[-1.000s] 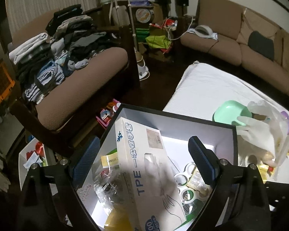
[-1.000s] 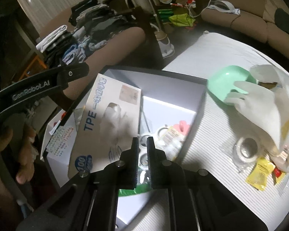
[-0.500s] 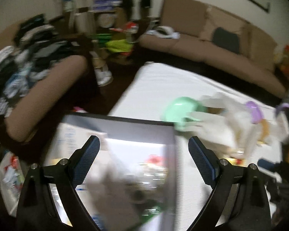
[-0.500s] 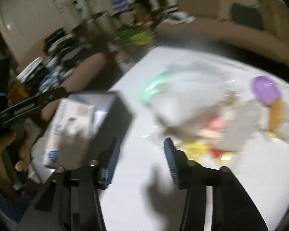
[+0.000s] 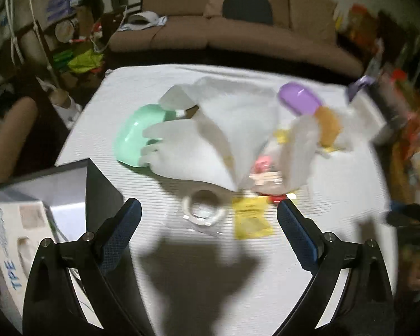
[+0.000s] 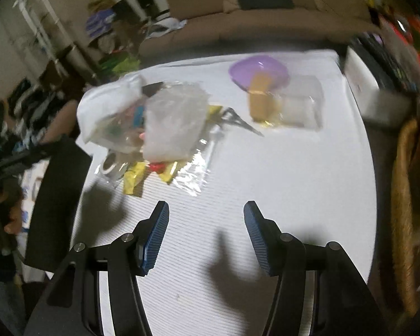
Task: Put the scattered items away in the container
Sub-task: 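Move both tools back over the table toward the tape roll, then grasp the bagged tape roll with the left tool while the right tool grasps the white plastic stick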
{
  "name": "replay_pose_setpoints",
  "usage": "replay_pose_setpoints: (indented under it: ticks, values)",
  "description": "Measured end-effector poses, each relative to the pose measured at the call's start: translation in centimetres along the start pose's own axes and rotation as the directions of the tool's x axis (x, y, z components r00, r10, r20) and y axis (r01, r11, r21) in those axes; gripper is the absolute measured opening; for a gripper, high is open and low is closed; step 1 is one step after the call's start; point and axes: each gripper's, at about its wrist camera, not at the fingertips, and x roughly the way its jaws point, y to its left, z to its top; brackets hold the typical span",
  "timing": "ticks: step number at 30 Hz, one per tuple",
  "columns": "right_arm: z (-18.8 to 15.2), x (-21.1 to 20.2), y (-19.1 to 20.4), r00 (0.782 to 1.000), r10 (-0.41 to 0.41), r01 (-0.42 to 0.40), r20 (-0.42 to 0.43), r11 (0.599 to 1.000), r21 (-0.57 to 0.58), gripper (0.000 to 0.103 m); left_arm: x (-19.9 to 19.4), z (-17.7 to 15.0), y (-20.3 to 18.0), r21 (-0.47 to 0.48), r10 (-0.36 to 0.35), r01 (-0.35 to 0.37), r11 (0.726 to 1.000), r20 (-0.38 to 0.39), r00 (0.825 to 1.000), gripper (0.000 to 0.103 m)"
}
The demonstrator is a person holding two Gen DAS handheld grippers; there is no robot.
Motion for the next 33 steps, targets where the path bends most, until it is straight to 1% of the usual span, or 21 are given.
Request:
replay_pose_setpoints:
  ticks: [1,2,3,4,6,7,8,10,13,15,17,20,22,23,24,25,26,27,29,31,33]
  values:
    - [-0.2,0.0,-0.7,1.0,0.009,-0.009,-0.004,1.0,0.022,0.058,0.8,0.1,0.1,-0.001,0.022,-0.022,1.0,-0.015,1.0,0.095]
    - [-0.3,0.1,-1.3,1.0,0.011,-0.01,-0.014,0.999,0.035,0.058,1.7,0.1,0.4,-0.016,0.021,-0.021,1.0,-0.032,0.999,0.092]
    - [-0.2,0.2,-1.5,1.0,0.008,-0.007,-0.024,0.999,0.036,0.058,2.3,-0.1,0.5,-0.034,-0.001,0.0,0.999,-0.045,0.999,0.086]
    - [-0.1,0.3,-1.8,1.0,0.004,-0.003,-0.031,0.999,0.036,0.058,3.0,-0.3,0.7,-0.061,-0.043,0.039,0.997,-0.063,0.997,0.082]
    - [0.2,0.0,-2.3,0.999,0.002,-0.001,-0.034,0.999,0.034,0.058,4.8,-0.4,0.5,-0.087,-0.126,0.116,0.989,-0.119,0.985,0.067]
    - [0.3,-0.1,-2.4,0.999,0.001,0.0,-0.039,0.999,0.035,0.058,5.7,-0.4,0.2,-0.088,-0.144,0.132,0.987,-0.145,0.979,0.065]
    - [0.4,-0.1,-2.5,0.999,-0.007,0.009,-0.053,0.999,0.036,0.058,6.5,-0.3,0.0,-0.085,-0.146,0.133,0.987,-0.165,0.976,0.064]
    - [0.0,0.2,-3.2,0.997,-0.03,0.034,-0.069,0.998,0.056,0.058,8.4,-0.5,-0.4,-0.073,-0.117,0.105,0.992,-0.196,0.974,0.064]
    - [-0.7,0.9,-4.4,0.994,-0.004,0.018,-0.107,0.992,0.123,0.058,10.6,-0.9,0.1,-0.072,-0.054,0.038,0.997,-0.24,0.969,0.065]
    - [-1.0,1.4,-4.8,0.991,0.009,0.011,-0.132,0.988,0.152,0.058,11.6,-1.2,0.3,-0.091,-0.062,0.04,0.995,-0.251,0.966,0.076]
    - [-0.9,1.5,-4.8,0.99,0.012,0.01,-0.139,0.988,0.155,0.058,12.2,-1.4,0.1,-0.1,-0.071,0.047,0.994,-0.254,0.965,0.08]
    - [-0.8,1.2,-4.3,0.992,0.027,-0.008,-0.125,0.989,0.147,0.058,12.9,-1.7,-0.8,-0.07,-0.049,0.032,0.997,-0.265,0.963,0.091]
    - [-0.9,1.2,-4.1,0.992,0.031,-0.013,-0.123,0.99,0.143,0.058,13.0,-1.9,-1.1,-0.061,-0.04,0.025,0.998,-0.257,0.966,0.093]
    - [-0.9,1.3,-4.0,0.992,0.029,-0.011,-0.126,0.99,0.142,0.058,13.0,-1.9,-1.2,-0.062,-0.04,0.025,0.998,-0.248,0.968,0.092]
    - [-1.0,1.5,-3.9,0.991,0.026,-0.008,-0.13,0.99,0.142,0.058,12.9,-2.0,-1.1,-0.07,-0.044,0.029,0.997,-0.233,0.971,0.088]
    - [-1.0,1.6,-3.8,0.991,0.026,-0.007,-0.134,0.99,0.144,0.058,12.7,-2.1,-1.0,-0.077,-0.042,0.025,0.997,-0.221,0.974,0.081]
    - [-1.0,1.8,-3.8,0.99,0.028,-0.008,-0.137,0.989,0.146,0.058,12.5,-2.2,-1.0,-0.073,-0.042,0.027,0.997,-0.219,0.975,0.069]
    - [-1.1,1.9,-3.7,0.99,0.032,-0.011,-0.14,0.989,0.148,0.058,12.3,-2.2,-1.1,-0.066,-0.051,0.037,0.997,-0.222,0.974,0.061]
    - [-1.2,2.1,-3.5,0.989,0.034,-0.013,-0.144,0.99,0.144,0.058,11.7,-2.2,-1.2,-0.061,-0.069,0.057,0.997,-0.226,0.972,0.06]
    - [-1.2,2.5,-3.4,0.988,0.035,-0.014,-0.149,0.99,0.14,0.058,11.2,-2.4,-1.3,-0.078,-0.113,0.097,0.992,-0.233,0.966,0.059]
    - [-1.3,2.9,-3.3,0.987,0.041,-0.019,-0.155,0.99,0.142,0.058,10.2,-2.4,-1.6,-0.084,-0.127,0.11,0.99,-0.232,0.964,0.059]
